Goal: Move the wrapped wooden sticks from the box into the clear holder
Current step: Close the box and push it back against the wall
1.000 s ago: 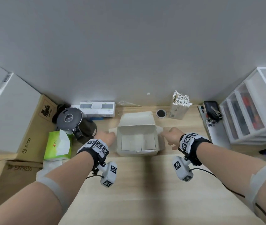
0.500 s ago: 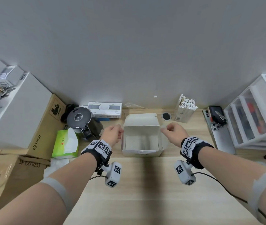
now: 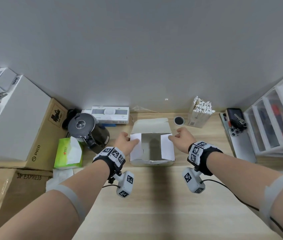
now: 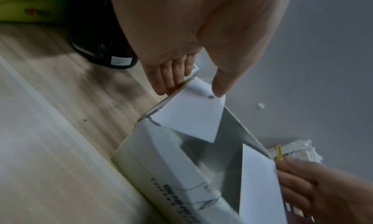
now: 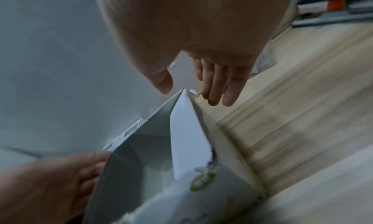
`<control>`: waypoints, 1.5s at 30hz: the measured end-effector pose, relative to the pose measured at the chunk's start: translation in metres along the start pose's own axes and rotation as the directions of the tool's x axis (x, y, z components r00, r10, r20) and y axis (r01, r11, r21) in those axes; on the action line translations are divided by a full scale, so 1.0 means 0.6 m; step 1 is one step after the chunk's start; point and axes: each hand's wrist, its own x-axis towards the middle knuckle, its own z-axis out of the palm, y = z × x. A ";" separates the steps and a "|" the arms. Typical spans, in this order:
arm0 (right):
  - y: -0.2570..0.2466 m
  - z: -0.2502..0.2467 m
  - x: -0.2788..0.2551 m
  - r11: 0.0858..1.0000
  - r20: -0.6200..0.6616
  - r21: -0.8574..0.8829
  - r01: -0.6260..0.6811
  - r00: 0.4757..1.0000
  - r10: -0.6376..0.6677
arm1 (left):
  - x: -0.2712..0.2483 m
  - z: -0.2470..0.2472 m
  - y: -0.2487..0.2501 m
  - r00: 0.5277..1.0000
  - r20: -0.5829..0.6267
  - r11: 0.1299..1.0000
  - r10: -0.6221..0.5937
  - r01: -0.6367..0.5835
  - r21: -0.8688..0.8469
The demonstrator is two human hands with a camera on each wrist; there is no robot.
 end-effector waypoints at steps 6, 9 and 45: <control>-0.018 -0.005 0.031 0.959 0.001 0.281 -0.029 1.000 0.030 | 0.028 -0.010 0.018 1.000 0.013 0.991 0.018 -0.016 -0.134; -0.017 -0.012 0.040 0.973 -0.037 0.229 0.020 0.999 -0.012 | 0.032 -0.013 0.025 0.999 -0.002 0.997 0.042 -0.042 -0.061; 0.041 0.013 -0.028 0.680 0.243 -0.577 0.454 0.889 -0.388 | -0.034 -0.021 -0.044 0.898 0.269 0.668 0.347 -0.439 0.602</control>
